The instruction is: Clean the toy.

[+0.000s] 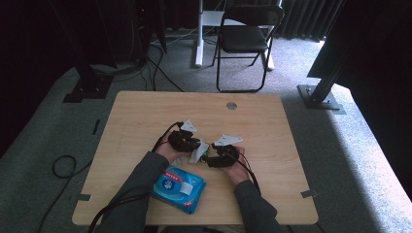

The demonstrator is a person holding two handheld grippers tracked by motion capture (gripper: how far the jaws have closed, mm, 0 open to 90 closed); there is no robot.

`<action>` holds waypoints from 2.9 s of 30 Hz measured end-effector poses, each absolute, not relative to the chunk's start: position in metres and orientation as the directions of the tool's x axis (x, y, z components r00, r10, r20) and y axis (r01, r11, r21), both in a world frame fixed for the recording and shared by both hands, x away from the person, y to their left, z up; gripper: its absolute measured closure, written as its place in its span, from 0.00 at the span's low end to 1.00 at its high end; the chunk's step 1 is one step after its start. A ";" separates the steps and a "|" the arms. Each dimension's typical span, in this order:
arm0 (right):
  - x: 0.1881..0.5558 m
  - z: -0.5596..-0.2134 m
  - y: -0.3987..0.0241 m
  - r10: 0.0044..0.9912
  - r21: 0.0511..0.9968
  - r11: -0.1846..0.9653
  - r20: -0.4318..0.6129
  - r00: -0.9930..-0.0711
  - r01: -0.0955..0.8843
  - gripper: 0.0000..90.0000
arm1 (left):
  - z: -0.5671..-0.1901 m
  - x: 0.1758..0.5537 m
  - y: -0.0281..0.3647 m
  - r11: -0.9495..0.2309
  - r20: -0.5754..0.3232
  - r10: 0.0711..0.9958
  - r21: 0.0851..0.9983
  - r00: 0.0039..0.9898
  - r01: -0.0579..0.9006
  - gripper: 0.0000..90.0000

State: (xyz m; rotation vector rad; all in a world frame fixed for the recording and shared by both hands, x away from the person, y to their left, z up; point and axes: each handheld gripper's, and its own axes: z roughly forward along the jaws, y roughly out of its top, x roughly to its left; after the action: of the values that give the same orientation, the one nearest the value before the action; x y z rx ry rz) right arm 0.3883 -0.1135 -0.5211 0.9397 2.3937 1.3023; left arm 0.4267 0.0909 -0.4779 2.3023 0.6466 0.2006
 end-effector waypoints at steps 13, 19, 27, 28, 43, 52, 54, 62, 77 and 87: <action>0.394 -0.536 -0.102 0.626 0.791 0.448 0.056 -0.778 0.418 0.32 | -0.479 0.428 0.090 -0.609 -0.046 0.509 0.687 0.859 0.397 0.81; 0.395 -0.539 -0.100 0.624 0.792 0.448 0.055 -0.780 0.415 0.33 | -0.478 0.427 0.089 -0.614 -0.045 0.505 0.684 0.862 0.395 0.81; 0.393 -0.542 -0.098 0.629 0.795 0.447 0.047 -0.776 0.410 0.36 | -0.477 0.423 0.086 -0.639 -0.027 0.479 0.675 0.877 0.370 0.95; 0.393 -0.542 -0.098 0.630 0.796 0.446 0.045 -0.775 0.409 0.36 | -0.477 0.423 0.086 -0.638 -0.029 0.477 0.676 0.879 0.369 0.97; 0.393 -0.545 -0.099 0.638 0.802 0.427 0.061 -0.768 0.419 0.35 | -0.450 0.422 0.096 -0.498 -0.073 0.505 0.790 0.860 0.359 0.98; 0.392 -0.545 -0.099 0.640 0.802 0.423 0.065 -0.766 0.422 0.35 | -0.469 0.429 0.101 -0.546 -0.079 0.544 0.722 0.835 0.424 0.90; 0.392 -0.545 -0.099 0.638 0.801 0.426 0.064 -0.767 0.421 0.35 | -0.475 0.429 0.099 -0.581 -0.052 0.551 0.692 0.833 0.427 0.82; 0.392 -0.545 -0.098 0.643 0.799 0.427 0.061 -0.764 0.423 0.35 | -0.479 0.428 0.094 -0.612 -0.038 0.543 0.666 0.839 0.427 0.80; 0.391 -0.546 -0.096 0.645 0.796 0.442 0.038 -0.763 0.413 0.36 | -0.477 0.424 0.083 -0.649 0.032 0.513 0.669 0.858 0.363 0.96; 0.391 -0.546 -0.096 0.644 0.794 0.445 0.037 -0.764 0.414 0.36 | -0.479 0.421 0.076 -0.659 -0.022 0.417 0.682 0.909 0.319 0.96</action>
State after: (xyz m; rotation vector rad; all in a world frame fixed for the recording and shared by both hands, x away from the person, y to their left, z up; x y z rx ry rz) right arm 0.3907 -0.0961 -0.5457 0.9125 2.4282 1.2213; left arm 0.4211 0.0764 -0.4788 2.3409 0.5218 0.1754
